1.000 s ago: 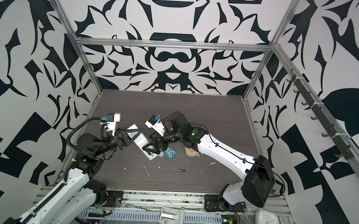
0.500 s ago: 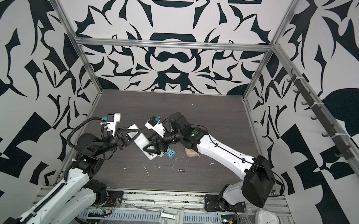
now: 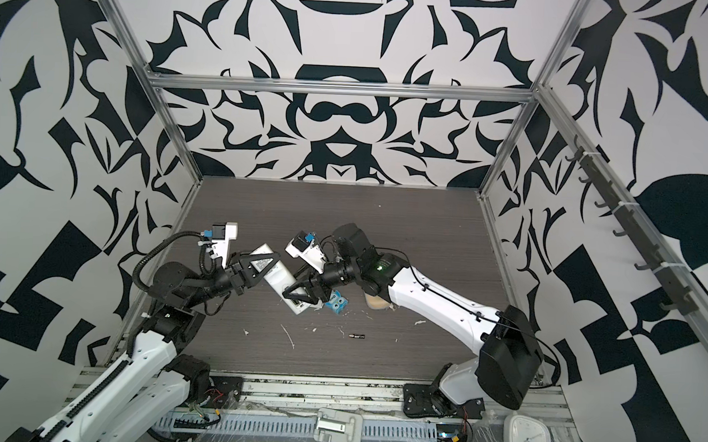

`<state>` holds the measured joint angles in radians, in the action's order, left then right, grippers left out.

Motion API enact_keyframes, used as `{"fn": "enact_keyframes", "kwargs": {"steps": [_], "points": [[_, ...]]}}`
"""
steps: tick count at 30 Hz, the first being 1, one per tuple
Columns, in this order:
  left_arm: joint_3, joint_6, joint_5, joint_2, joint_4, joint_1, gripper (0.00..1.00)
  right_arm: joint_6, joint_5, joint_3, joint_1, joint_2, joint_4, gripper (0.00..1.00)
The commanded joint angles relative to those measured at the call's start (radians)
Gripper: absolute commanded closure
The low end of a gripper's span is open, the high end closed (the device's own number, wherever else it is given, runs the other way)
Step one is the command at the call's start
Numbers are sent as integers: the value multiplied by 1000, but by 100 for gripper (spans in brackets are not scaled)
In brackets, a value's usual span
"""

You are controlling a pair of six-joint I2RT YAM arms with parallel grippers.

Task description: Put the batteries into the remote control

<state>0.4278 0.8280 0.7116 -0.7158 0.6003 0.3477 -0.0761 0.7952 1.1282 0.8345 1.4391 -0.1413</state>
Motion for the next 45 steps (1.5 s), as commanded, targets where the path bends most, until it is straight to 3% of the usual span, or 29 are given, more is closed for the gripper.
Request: {"fn": "enact_keyframes", "kwargs": {"steps": [1, 5, 13, 16, 27, 35, 42, 45], "points": [[41, 14, 15, 10, 44, 2, 100, 3, -11, -7, -9, 11, 26, 52], [40, 14, 15, 8, 44, 1, 100, 6, -5, -11, -10, 15, 29, 58], [42, 16, 13, 2, 50, 1, 100, 5, 13, -15, -9, 31, 35, 82], [44, 17, 14, -2, 53, -1, 100, 7, 19, -13, -9, 34, 33, 84], [42, -4, -9, -18, 22, -7, 100, 4, 1, -18, -8, 4, 24, 44], [43, -3, -10, -22, 18, -8, 100, -4, -13, -55, -8, -49, 34, 38], [41, 1, -4, -30, 28, -7, 100, -10, -20, -68, -10, -69, 40, 23], [42, 0, -3, -24, 20, -8, 100, -12, -14, -70, -9, -78, 41, 20]]}}
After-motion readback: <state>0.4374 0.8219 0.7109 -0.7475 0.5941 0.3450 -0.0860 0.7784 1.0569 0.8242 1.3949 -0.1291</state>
